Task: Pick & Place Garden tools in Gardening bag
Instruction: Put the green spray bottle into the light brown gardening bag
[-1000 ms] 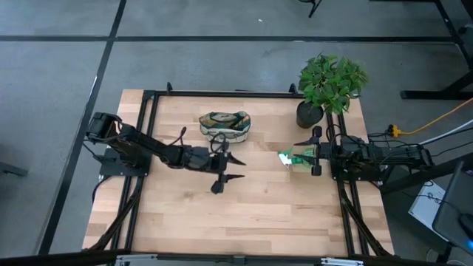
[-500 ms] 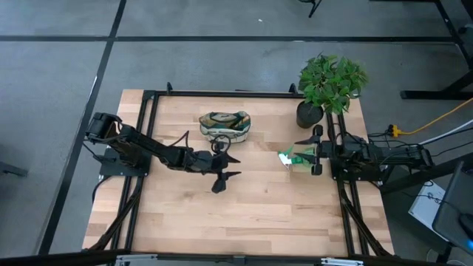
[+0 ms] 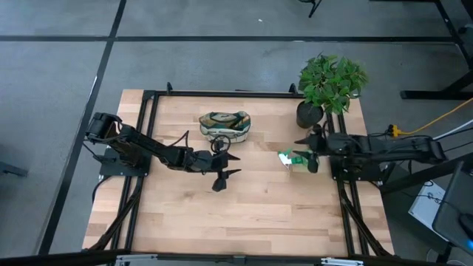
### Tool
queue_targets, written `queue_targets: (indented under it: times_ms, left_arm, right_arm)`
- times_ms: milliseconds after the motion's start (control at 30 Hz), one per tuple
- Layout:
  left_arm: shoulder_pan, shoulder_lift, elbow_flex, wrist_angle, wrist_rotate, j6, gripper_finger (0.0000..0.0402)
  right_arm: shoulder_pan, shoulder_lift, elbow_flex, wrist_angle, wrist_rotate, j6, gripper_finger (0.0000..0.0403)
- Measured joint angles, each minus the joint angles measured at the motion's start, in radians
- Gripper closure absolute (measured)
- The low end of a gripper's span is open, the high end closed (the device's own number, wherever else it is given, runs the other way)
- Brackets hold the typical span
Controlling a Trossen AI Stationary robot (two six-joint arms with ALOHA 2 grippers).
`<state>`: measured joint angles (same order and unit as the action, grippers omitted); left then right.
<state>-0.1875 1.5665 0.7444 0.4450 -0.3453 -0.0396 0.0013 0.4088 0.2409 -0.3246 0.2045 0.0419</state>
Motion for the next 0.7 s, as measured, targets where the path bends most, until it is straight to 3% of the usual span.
queue_targets:
  times_ms: [200, 400, 700]
  left_arm:
    - [0.0, 0.0, 0.0, 0.0, -0.002, 0.009, 0.0213]
    - [0.0, 0.0, 0.0, 0.0, -0.002, 0.009, 0.0216]
    - [-0.001, 0.0, 0.0, -0.003, -0.001, 0.009, 0.0217]
  right_arm:
    - [0.031, 0.249, 0.104, -0.054, -0.035, 0.014, 0.0217]
    - [0.061, 0.489, 0.271, -0.26, -0.051, 0.001, 0.0217]
    - [0.061, 0.679, 0.353, -0.326, -0.081, -0.073, 0.0217]
